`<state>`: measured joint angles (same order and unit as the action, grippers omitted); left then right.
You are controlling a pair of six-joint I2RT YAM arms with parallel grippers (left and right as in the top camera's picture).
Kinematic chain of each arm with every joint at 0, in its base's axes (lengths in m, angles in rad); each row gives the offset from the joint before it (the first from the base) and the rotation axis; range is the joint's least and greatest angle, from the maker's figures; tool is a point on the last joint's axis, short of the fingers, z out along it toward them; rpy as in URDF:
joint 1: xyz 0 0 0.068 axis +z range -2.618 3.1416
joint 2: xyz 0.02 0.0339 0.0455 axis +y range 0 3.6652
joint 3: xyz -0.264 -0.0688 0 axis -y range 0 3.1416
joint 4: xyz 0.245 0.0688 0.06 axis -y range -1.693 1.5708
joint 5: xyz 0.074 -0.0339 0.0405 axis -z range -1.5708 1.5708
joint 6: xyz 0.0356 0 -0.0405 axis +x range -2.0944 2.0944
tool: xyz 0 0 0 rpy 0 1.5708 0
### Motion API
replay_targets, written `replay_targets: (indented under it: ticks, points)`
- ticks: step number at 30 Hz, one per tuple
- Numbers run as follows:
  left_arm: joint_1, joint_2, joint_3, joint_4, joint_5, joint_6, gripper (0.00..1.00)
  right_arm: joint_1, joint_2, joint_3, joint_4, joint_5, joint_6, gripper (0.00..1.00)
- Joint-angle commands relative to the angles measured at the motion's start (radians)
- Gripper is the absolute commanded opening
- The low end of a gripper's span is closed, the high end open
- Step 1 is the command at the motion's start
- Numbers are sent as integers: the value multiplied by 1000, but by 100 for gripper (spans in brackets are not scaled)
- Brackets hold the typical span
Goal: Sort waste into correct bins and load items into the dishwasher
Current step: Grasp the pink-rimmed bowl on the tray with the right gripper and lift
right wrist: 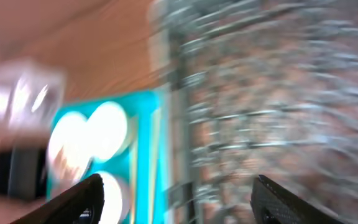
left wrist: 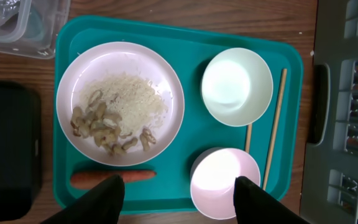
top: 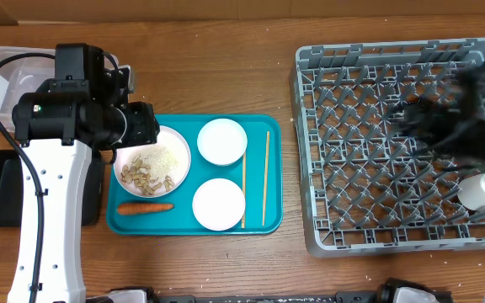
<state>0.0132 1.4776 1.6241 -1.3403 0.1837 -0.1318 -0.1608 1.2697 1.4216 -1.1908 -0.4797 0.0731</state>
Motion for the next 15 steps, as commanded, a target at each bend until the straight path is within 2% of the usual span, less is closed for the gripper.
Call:
replay_targets:
  ticks: [1,7,9,12,15]
  points:
    - [0,-6,15,-7,-43,-21,58,213,5,4,-4,35,-29,77]
    - [42,-6,15,-32,-131,-89,60,554,116,-3,8,123,-17,76]
    - [73,-6,15,-37,-131,-109,64,652,189,-3,22,155,8,76]
    - [109,-6,15,-47,-131,-119,65,740,288,-3,52,192,71,74]
    - [119,-6,15,-55,-132,-119,66,802,388,-3,95,193,114,68]
